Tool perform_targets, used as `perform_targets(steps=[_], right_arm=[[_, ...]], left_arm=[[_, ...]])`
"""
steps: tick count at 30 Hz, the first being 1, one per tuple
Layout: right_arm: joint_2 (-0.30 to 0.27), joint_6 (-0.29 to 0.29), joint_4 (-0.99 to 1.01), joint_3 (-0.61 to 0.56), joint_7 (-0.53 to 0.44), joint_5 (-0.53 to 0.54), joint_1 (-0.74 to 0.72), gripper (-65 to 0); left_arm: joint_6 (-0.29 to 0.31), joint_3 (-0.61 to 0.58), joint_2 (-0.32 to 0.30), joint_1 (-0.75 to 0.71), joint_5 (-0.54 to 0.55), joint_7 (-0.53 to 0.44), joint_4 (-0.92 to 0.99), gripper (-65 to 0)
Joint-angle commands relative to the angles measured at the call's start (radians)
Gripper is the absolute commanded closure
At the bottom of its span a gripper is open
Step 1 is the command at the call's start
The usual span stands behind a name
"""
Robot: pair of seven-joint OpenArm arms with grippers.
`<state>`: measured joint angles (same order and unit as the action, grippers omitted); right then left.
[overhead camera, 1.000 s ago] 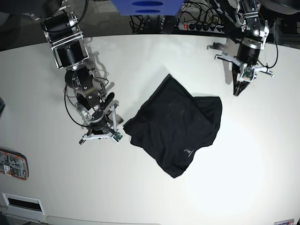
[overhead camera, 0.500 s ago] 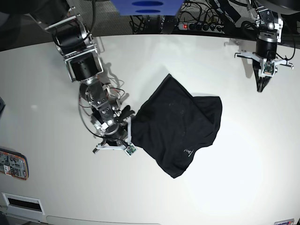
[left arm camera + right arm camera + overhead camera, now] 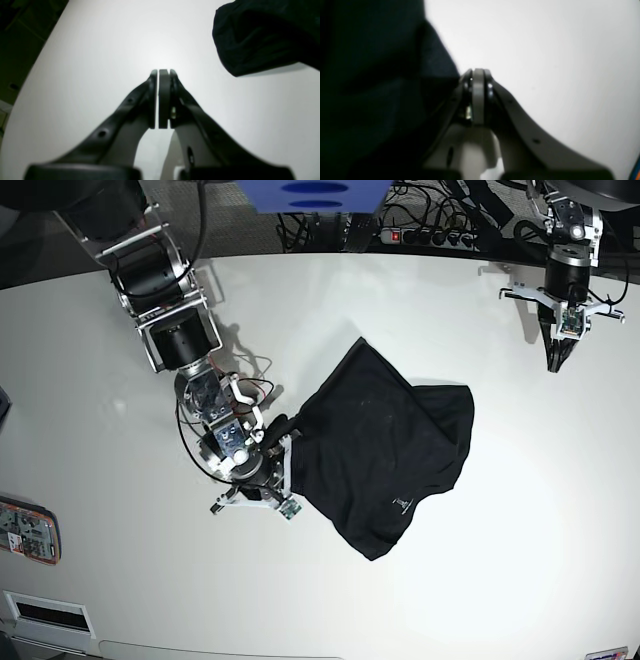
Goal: Fold the T-shirt properly
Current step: 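Drag the shirt corner with the right gripper toward the arm bases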
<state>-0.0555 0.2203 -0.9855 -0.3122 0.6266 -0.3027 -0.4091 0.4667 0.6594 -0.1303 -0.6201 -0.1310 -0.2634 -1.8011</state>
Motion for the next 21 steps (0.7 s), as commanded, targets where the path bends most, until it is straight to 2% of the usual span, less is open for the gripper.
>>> perform_targets(steps=[1,9,15,21], right_arm=[[0.007,0.008,-0.04,-0.009,-0.014,0.007,0.0,0.0],[0.001,0.008,-0.313,-0.021,0.074,0.007,0.172,0.0],[-0.039,0.008,-0.494,-0.021,0.126,0.007,0.315,0.0],[-0.039,0.008,-0.582,-0.031,0.115,0.007,0.445,0.0]], left_arm=[[-0.006,0.004,-0.009,-0.002,0.012,-0.024,-0.001,0.0],[-0.006,-0.013,-0.009,0.022,0.009,-0.024,0.036,0.0],[-0.006,-0.013,-0.01,0.024,0.009,-0.024,0.036,0.0],[-0.006,-0.013,-0.012,0.024,0.009,-0.024,0.036,0.0]])
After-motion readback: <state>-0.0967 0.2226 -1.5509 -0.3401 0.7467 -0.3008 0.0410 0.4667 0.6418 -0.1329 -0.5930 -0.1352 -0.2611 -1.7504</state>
